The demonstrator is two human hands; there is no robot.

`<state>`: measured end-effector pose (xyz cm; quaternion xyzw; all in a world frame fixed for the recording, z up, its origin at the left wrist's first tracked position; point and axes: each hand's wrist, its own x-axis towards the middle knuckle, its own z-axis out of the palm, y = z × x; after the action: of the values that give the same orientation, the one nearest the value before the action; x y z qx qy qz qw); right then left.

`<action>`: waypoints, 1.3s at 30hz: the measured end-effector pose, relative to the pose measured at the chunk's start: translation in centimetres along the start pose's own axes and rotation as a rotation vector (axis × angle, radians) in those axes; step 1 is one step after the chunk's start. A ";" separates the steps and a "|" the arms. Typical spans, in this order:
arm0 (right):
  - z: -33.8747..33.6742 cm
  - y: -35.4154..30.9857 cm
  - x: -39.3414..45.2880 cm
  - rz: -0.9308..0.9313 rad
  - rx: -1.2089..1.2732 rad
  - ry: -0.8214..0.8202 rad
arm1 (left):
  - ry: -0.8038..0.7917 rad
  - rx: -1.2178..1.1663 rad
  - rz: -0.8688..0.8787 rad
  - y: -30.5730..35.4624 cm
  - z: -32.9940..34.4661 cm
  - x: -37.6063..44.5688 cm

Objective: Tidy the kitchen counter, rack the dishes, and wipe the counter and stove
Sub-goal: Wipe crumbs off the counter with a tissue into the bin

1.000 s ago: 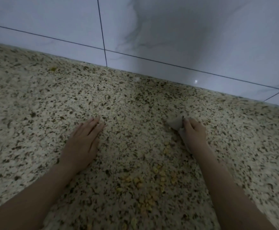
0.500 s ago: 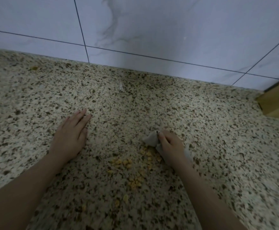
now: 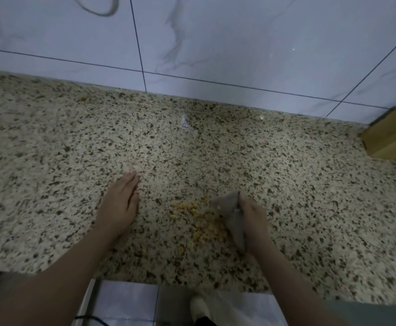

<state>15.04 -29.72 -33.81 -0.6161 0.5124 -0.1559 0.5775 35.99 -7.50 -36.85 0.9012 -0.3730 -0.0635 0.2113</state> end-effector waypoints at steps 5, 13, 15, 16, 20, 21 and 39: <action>-3.7 -1.1 1.7 -0.068 0.068 0.314 | -0.072 0.041 0.074 -1.4 -0.6 -1.7; -1.3 2.8 -0.3 -0.270 -0.436 0.362 | -0.054 0.019 0.114 -2.5 -0.4 -1.7; 0.4 2.8 -1.0 -0.285 -0.450 0.372 | -0.048 0.006 0.119 -2.6 -0.4 -1.7; 1.4 2.8 -1.5 -0.285 -0.448 0.374 | -0.047 0.000 0.120 -2.6 -0.4 -1.7; 5.2 2.3 -2.7 -0.268 -0.354 0.411 | -0.037 -0.011 0.122 -2.9 -0.1 -1.8; 6.1 2.1 -2.8 -0.262 -0.332 0.426 | -0.034 -0.010 0.126 -2.9 -0.1 -1.8; 8.6 -2.0 0.3 -0.315 -0.139 0.382 | -0.040 0.001 0.120 -2.9 -0.2 -1.9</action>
<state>22.81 -25.57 -34.61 -0.6858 0.5194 -0.3219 0.3954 36.59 -4.25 -38.00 0.8758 -0.4308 -0.0685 0.2066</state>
